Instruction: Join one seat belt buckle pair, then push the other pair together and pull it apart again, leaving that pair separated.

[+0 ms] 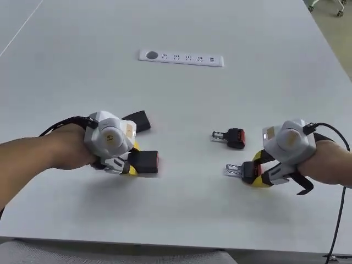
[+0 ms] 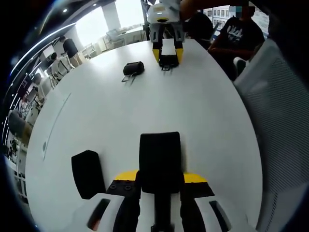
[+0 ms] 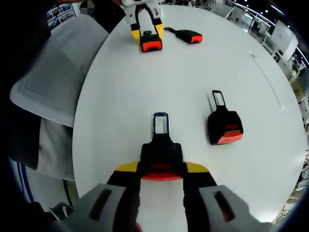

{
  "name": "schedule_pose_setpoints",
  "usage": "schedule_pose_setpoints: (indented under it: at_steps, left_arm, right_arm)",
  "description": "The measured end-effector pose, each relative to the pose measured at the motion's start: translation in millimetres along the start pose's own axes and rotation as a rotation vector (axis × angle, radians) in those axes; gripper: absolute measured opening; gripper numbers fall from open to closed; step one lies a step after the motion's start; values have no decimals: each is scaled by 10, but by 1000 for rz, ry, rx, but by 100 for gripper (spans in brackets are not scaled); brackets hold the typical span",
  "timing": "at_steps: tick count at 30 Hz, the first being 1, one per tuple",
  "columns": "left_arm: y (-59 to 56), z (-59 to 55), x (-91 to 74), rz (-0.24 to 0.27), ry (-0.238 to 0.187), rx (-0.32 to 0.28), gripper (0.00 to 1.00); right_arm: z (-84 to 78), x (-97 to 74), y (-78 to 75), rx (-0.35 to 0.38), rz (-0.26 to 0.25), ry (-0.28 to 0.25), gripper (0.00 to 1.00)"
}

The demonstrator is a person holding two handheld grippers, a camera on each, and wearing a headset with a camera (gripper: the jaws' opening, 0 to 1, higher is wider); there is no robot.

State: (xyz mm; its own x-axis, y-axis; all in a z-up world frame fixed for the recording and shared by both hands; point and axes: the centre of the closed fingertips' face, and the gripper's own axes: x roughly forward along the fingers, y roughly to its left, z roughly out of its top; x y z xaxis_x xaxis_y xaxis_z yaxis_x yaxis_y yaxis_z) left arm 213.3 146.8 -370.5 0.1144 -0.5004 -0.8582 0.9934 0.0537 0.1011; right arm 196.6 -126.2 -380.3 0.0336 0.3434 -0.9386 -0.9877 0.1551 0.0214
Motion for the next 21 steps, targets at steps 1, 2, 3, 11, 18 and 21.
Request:
schedule_pose_setpoints:
  at_steps: [1, 2, 3, 11, 18, 21]
  left_arm:
    - [7, -8, 8, -1, -1, -2, 32]
    - [11, -13, 12, -2, -1, -3, 32]
    - [16, -18, 21, -4, 1, -1, 32]
    - [16, -26, 38, -12, 12, 5, 32]
    - [21, -32, 51, -19, 10, 1, 32]
    - [9, -22, 44, -22, 9, -1, 32]
  right_arm:
    - [5, 2, -3, 0, -1, -2, 33]
    - [17, 2, -8, 4, -6, -4, 33]
    - [33, 5, -9, 9, -9, -6, 33]
    - [257, 71, 12, -1, -17, -32, 34]
    - [549, 157, 48, -6, -12, -78, 34]
    - [704, 170, 110, -15, -12, -97, 34]
